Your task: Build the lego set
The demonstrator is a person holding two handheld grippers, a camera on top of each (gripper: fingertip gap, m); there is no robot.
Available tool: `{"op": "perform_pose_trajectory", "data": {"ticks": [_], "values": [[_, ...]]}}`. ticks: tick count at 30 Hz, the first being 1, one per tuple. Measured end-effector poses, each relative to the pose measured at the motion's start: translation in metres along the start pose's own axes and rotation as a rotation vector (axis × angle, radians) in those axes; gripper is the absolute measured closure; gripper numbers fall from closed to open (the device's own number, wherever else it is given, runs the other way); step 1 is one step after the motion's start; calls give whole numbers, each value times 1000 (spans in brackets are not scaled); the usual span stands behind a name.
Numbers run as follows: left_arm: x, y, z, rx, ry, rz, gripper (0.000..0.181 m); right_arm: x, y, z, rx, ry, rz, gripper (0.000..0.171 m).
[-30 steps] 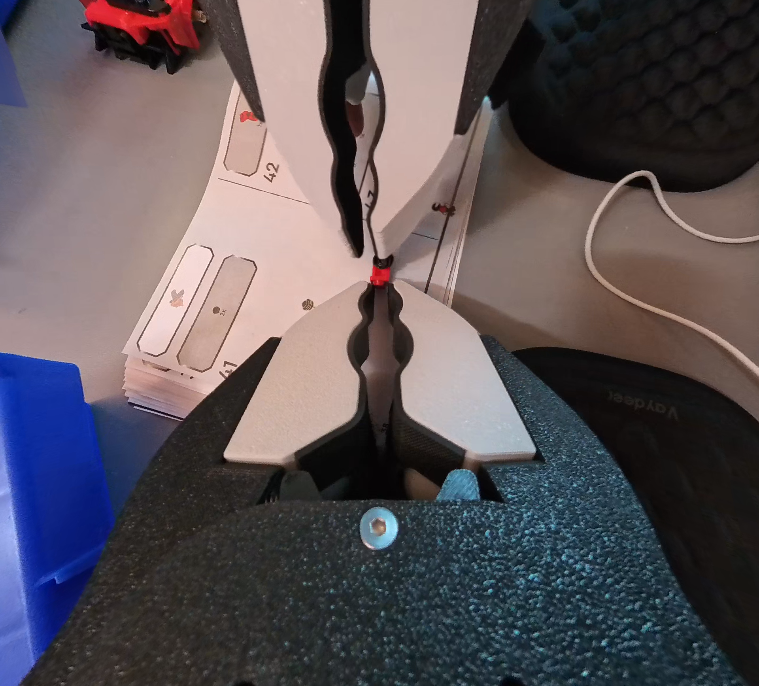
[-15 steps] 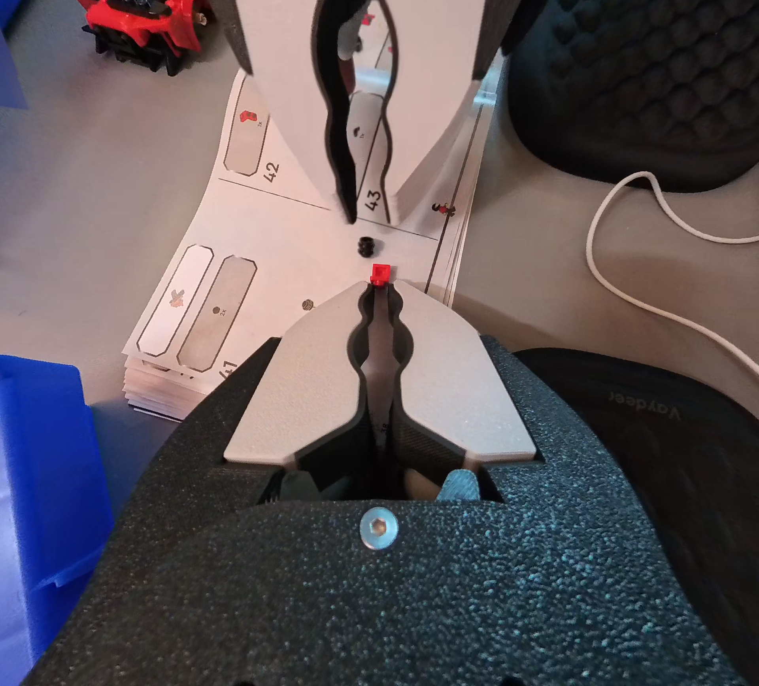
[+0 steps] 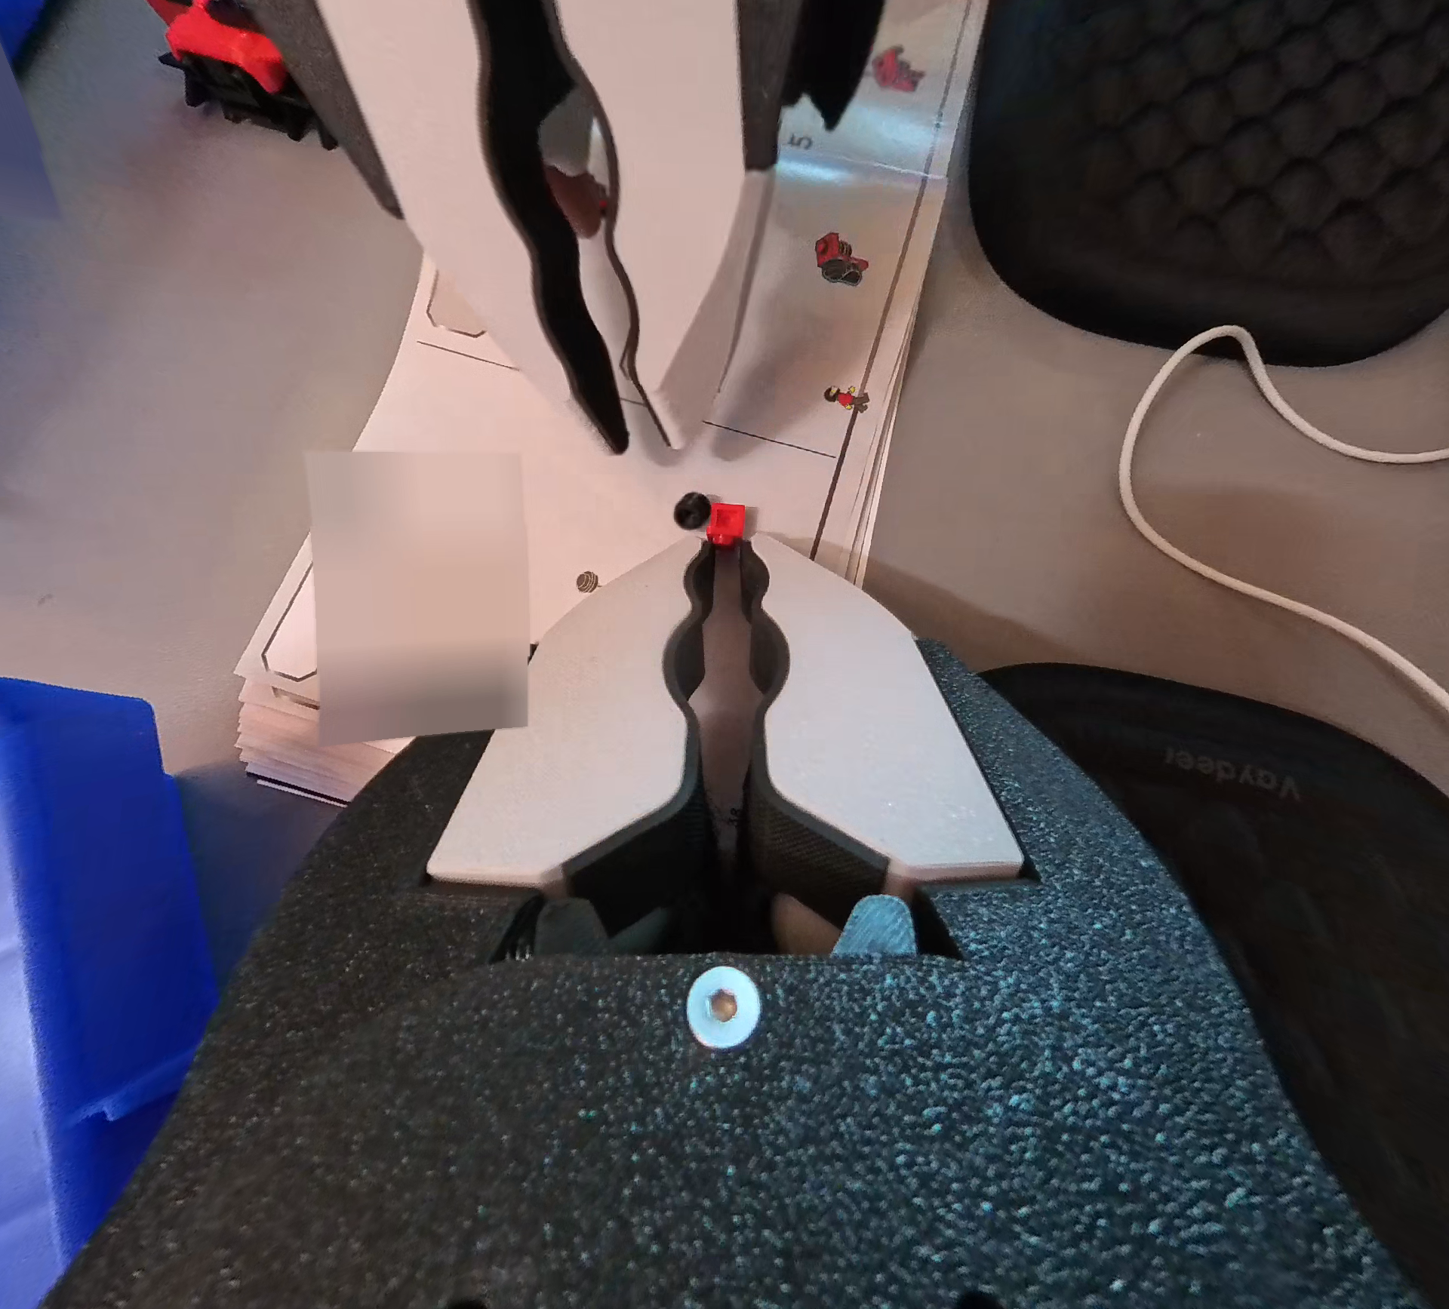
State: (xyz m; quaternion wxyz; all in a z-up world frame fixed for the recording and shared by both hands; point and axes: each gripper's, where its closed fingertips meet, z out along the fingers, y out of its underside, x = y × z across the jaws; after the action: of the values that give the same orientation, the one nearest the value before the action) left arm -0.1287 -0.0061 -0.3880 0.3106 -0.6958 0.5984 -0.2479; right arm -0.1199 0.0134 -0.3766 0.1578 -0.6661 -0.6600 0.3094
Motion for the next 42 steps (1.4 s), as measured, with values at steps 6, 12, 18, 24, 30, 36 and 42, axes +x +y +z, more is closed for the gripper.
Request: {"op": "perform_pose_trajectory", "data": {"ticks": [6, 12, 18, 24, 30, 36, 42], "values": [[0, 0, 0, 0, 0, 0, 176, -3, -7, 2, -70, -136, -105, 163], [0, 0, 0, 0, -1, 1, 176, -4, -13, 5, -137, -267, -97, 165], [0, 0, 0, 1, 0, 1, 176, -8, -9, 11, -214, -345, -44, 163], [0, 0, 0, 1, 0, 2, 176, -10, -2, 16, -232, -365, -27, 162], [0, 0, 0, 2, 1, 2, 176, -11, 2, 13, -213, -325, -60, 165], [0, 0, 0, 3, 2, -4, 176, -11, 4, 11, -106, -206, -108, 165], [0, -1, 0, 3, -3, -5, 176, -11, -4, 3, -6, -112, -120, 165]]}}
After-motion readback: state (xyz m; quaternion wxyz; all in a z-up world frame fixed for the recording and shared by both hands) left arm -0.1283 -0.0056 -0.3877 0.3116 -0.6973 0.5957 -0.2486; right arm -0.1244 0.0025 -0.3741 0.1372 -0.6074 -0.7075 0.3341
